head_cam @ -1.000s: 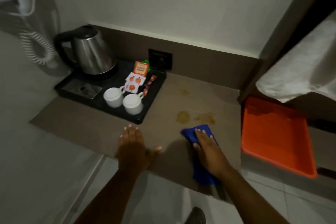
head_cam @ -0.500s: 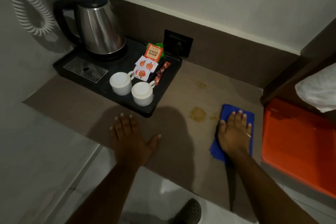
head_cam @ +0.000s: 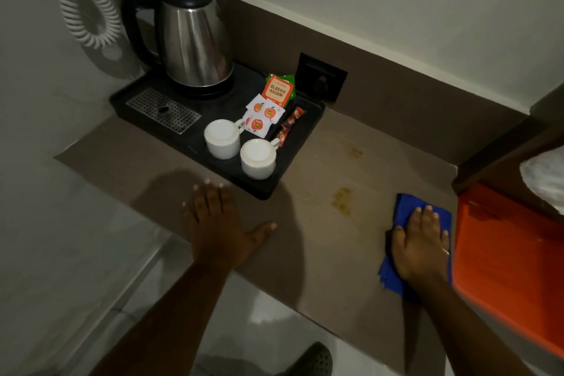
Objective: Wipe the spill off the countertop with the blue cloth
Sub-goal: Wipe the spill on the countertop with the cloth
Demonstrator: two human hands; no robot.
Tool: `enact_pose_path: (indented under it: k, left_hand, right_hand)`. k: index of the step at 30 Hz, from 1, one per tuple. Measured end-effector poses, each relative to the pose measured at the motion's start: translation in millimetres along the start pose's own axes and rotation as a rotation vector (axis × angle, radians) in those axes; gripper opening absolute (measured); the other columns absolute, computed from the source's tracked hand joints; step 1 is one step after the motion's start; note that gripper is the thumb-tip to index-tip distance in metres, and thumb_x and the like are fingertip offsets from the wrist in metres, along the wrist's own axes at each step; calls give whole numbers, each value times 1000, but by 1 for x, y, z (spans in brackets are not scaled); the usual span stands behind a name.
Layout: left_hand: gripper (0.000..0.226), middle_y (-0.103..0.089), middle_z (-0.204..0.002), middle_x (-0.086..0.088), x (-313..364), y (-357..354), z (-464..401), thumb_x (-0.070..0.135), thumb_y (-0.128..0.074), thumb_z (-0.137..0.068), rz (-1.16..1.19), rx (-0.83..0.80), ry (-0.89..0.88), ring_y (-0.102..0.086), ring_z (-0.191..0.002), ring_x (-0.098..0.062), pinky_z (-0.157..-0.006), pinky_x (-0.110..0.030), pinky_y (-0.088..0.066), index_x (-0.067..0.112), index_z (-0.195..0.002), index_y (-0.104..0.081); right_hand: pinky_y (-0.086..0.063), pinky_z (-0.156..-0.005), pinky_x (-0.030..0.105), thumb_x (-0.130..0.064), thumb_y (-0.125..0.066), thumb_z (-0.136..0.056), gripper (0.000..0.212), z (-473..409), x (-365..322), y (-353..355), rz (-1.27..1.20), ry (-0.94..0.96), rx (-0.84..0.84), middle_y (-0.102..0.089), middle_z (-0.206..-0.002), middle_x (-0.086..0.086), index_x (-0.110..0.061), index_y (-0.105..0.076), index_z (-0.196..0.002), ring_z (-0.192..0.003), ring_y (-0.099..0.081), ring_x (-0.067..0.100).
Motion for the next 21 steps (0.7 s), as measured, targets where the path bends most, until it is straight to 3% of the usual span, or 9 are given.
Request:
enact_pose_path:
  k: [3,7,10,15,18,21]
  left_hand:
    - [139,-13,-162,-26,0,-2,0,105,-19,-56,23,2,0,-8,-148,-46,-116,-67,-7,6,-153,-13]
    - [142,-5,-163,-26,2,-3,2,105,-12,-53,42,-21,-21,0,-149,-45,-116,-66,-1,6,-154,-5]
    - [149,-1,-163,-27,5,0,-2,106,-2,-45,14,-58,-46,3,-149,-46,-117,-64,0,5,-154,-2]
    - [150,-3,-162,-28,5,4,-5,106,-2,-44,13,-65,-68,-1,-149,-45,-117,-64,-4,4,-153,-1]
    - [149,-8,-162,-28,7,3,-6,106,-5,-46,10,-37,-71,-4,-149,-46,-116,-64,-7,3,-153,-6]
    - [145,-19,-159,-30,6,3,-8,106,-12,-50,21,35,-78,-14,-147,-48,-114,-67,-14,2,-151,-18]
  right_hand:
    - [-5,-120,52,-37,-27,-98,67,-16,-39,-5,7,-41,-7,0,-161,19,-3,-3,-150,-148,1,32]
    - [2,-119,42,-33,-28,-99,62,19,-83,-22,-15,210,-9,0,-161,13,-7,-4,-151,-148,2,26]
    - [1,-119,39,-31,-36,-99,61,47,-57,-23,-13,322,-29,-2,-160,4,-15,-4,-150,-145,2,15]
    - [-6,-120,47,-30,-34,-100,59,14,-12,-9,6,114,16,-7,-161,11,-10,-13,-151,-148,-4,25]
    - [-8,-120,50,-31,-33,-98,61,-20,-40,-5,18,0,23,-7,-161,15,-6,-13,-150,-148,-5,30]
    - [-2,-120,46,-31,-34,-97,62,-38,-99,-15,-13,114,23,-6,-161,14,-7,-13,-151,-148,-3,28]
Point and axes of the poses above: each hand's wrist, its own z-axis away from the middle knuckle, its own y-axis out of the back of the hand, x = y × z, the point moved 10 cm from there along -z, towards the middle knuckle
